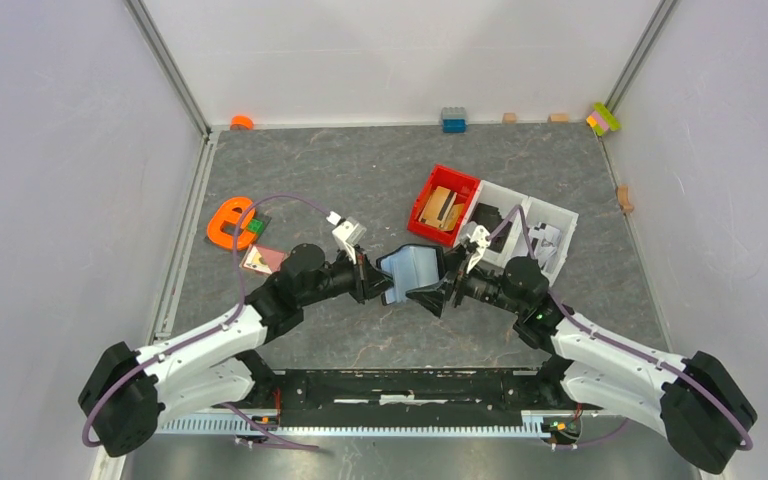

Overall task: Take the credit cards out of the card holder
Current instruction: Remove the credit card from the card holder.

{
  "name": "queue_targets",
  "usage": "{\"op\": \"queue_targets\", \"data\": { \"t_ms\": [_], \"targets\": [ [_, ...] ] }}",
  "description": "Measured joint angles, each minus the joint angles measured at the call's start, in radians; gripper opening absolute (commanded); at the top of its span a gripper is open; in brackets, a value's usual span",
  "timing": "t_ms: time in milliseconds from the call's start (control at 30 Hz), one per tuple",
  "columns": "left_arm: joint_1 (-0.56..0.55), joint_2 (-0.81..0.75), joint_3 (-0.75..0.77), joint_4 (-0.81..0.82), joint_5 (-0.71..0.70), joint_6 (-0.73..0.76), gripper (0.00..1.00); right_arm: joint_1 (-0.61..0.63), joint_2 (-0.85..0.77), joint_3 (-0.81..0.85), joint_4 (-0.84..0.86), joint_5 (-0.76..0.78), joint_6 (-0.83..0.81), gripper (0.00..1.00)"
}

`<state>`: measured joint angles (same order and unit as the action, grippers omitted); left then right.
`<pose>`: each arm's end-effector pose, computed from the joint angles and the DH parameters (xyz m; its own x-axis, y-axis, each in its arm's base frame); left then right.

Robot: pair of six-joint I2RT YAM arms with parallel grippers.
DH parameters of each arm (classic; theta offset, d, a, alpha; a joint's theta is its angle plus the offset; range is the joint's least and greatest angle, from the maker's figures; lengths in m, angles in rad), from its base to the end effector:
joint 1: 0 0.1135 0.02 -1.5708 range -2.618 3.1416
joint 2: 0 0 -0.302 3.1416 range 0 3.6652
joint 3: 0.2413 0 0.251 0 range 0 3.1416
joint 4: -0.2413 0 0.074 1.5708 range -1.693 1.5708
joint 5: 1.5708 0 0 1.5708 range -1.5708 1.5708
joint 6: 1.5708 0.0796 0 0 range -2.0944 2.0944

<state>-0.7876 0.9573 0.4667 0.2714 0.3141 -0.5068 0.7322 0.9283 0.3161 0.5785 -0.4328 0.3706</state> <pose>0.1487 -0.1842 0.2659 -0.5645 -0.0872 -0.8208 0.7008 0.4746 -0.5325 0.1407 0.1713 0.2594 -0.3561 0.1220 -0.9265 -0.8472 0.3763 0.3751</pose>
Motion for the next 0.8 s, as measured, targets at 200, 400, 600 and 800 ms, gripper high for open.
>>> {"op": "queue_targets", "data": {
  "t_ms": [200, 400, 600, 800],
  "targets": [
    [0.000, 0.060, 0.034, -0.033, -0.020, 0.000, 0.02, 0.035, 0.030, 0.012, -0.018, 0.081, 0.003, 0.94],
    [0.000, 0.066, 0.035, -0.054, -0.025, 0.000, 0.02, 0.080, 0.079, 0.032, -0.035, 0.137, 0.001, 0.94],
    [0.000, 0.066, 0.035, -0.055, -0.025, 0.000, 0.02, 0.124, 0.108, 0.058, -0.049, 0.185, -0.011, 0.83],
    [0.000, 0.066, 0.035, -0.056, -0.025, 0.000, 0.02, 0.140, 0.133, 0.083, -0.085, 0.228, -0.034, 0.67]
  ]
}}
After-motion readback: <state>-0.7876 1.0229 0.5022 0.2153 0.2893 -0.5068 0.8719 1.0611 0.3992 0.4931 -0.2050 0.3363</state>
